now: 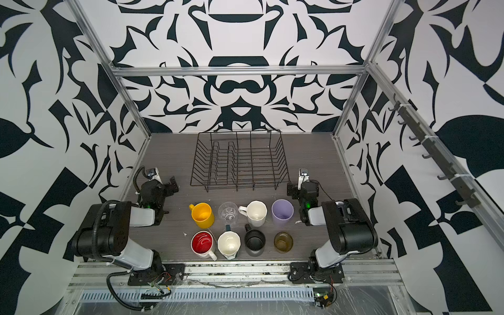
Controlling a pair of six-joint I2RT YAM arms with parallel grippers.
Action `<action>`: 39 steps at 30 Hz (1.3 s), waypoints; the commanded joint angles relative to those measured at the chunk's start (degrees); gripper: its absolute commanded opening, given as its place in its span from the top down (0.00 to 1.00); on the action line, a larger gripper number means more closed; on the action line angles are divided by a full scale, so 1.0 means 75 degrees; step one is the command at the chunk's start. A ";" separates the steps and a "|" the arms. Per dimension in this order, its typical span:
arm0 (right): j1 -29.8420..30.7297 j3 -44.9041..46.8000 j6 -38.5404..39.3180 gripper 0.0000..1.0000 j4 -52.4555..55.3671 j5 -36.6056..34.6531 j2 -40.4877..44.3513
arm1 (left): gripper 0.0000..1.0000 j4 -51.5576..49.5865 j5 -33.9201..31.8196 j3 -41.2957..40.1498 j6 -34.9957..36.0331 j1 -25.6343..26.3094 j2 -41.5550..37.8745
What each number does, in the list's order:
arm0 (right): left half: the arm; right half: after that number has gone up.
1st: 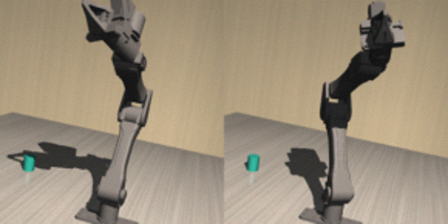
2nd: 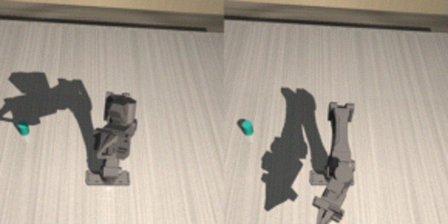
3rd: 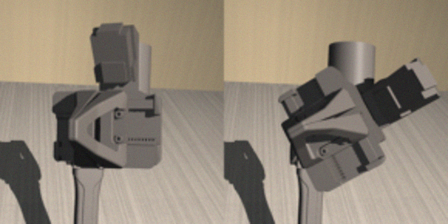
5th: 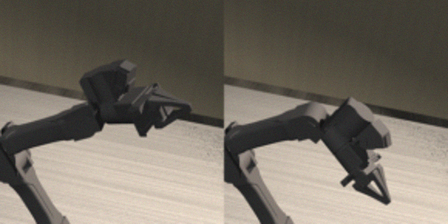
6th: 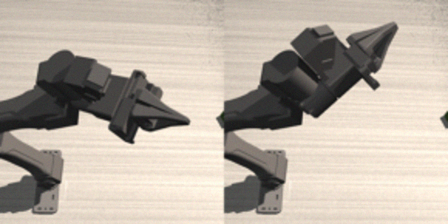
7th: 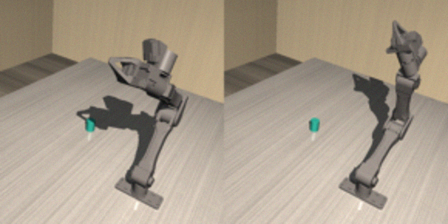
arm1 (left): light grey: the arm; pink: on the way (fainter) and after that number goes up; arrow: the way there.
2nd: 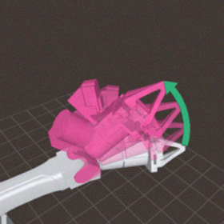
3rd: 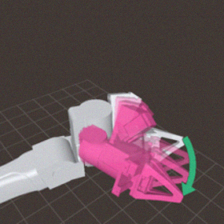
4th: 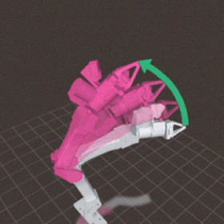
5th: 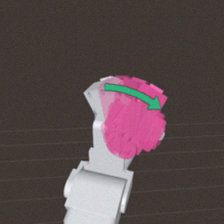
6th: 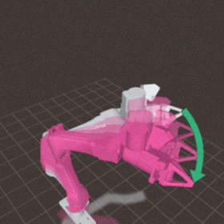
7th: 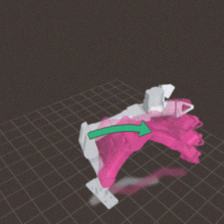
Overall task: Load cups into a dish rack
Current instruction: Pick up the cup from the middle-right of the table.
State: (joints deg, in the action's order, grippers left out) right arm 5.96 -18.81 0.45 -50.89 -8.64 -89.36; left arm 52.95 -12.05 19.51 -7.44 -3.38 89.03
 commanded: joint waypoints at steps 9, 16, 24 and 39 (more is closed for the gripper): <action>-0.0032 -0.0211 0.0069 0.00 -0.0215 -0.0043 0.0024 | 0.01 0.0276 -0.0062 0.0133 0.0026 -0.0024 0.0059; -0.0033 -0.0183 0.0069 0.00 -0.0239 -0.0066 0.0031 | 0.01 0.0276 -0.0062 0.0139 0.0033 -0.0018 0.0060; -0.0032 -0.0173 0.0069 0.00 -0.0271 -0.0084 0.0041 | 0.01 0.0265 -0.0068 0.0146 0.0031 -0.0024 0.0070; -0.0173 -0.3974 -0.2630 0.00 0.7495 -0.1785 0.2768 | 0.01 -0.4938 -0.1753 0.1529 -0.1834 -0.0021 -0.3418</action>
State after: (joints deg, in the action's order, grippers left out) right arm 4.93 -41.45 -10.96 -14.06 -21.47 -71.99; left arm 30.87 -18.11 26.28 -12.56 -3.38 69.78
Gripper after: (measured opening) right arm 0.999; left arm 0.992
